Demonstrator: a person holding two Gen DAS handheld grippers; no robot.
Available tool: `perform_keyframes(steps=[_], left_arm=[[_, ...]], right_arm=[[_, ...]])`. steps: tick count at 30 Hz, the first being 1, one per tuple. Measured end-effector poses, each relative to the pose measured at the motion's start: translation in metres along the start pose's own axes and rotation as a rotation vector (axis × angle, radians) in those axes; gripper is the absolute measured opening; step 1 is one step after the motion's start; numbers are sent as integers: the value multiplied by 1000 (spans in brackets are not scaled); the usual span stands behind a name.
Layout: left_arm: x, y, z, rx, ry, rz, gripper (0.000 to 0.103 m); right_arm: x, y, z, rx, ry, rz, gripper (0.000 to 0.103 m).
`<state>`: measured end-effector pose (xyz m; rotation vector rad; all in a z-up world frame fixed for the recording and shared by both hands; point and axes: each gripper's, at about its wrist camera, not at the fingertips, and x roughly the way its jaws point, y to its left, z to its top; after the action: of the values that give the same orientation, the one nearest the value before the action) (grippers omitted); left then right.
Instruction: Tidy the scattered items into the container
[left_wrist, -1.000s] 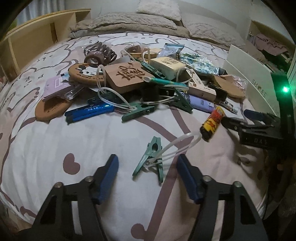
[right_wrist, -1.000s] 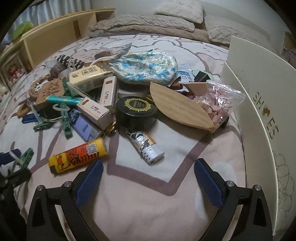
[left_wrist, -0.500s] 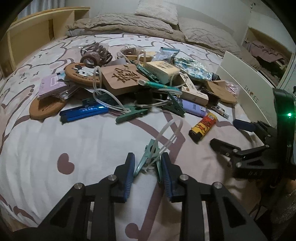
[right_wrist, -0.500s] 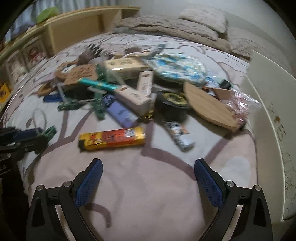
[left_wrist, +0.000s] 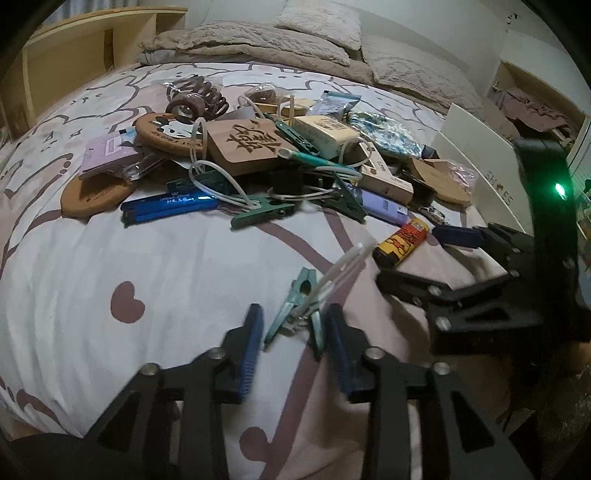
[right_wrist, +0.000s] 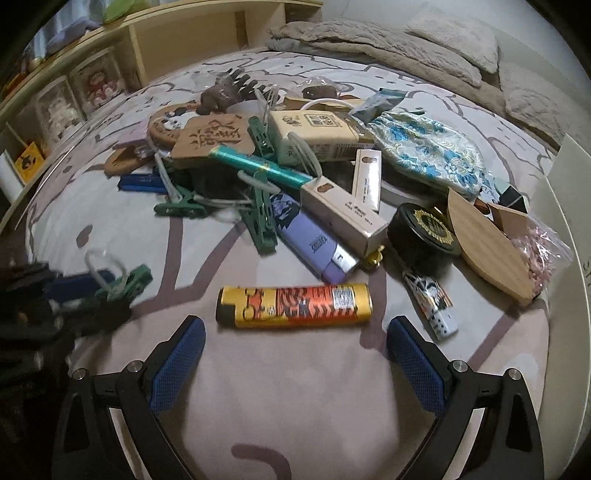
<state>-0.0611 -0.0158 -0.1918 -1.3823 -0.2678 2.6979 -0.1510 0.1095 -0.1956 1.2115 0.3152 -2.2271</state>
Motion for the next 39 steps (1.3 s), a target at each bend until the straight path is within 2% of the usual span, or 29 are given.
perform_keyframes(steps=[2,10,11,12,13,21,24,27,39], left_arm=[[-1,-3,-2,14,-3,7,47],[1,-2,-3,24,-2,22,47],[1,-3,-3,27,-3,26,47],[1,-3,-4,29,-3,29,47],[1,-4,-4,31,-2,31,47],[1,-4,-5,37,-2,35,47],[1,-3,-6,35,0,31,35],[0,-1,-5,24,0,27,31],[-2,-3,-5,35,0,31,30]], right_arm=[[2,1,3,11,5,2,99],[6,4,3,48,10,-60,97],[5,4,2,52,6,-69,93],[4,3,1,54,0,-69,83],[2,3,1,55,-6,-66,81],[-1,0,-6,64,-30,-60,81],[-2,1,-8,71,-36,-61,81],[-4,1,-12,80,-45,-61,81],[-25,10,-39,92,-78,-65,81]])
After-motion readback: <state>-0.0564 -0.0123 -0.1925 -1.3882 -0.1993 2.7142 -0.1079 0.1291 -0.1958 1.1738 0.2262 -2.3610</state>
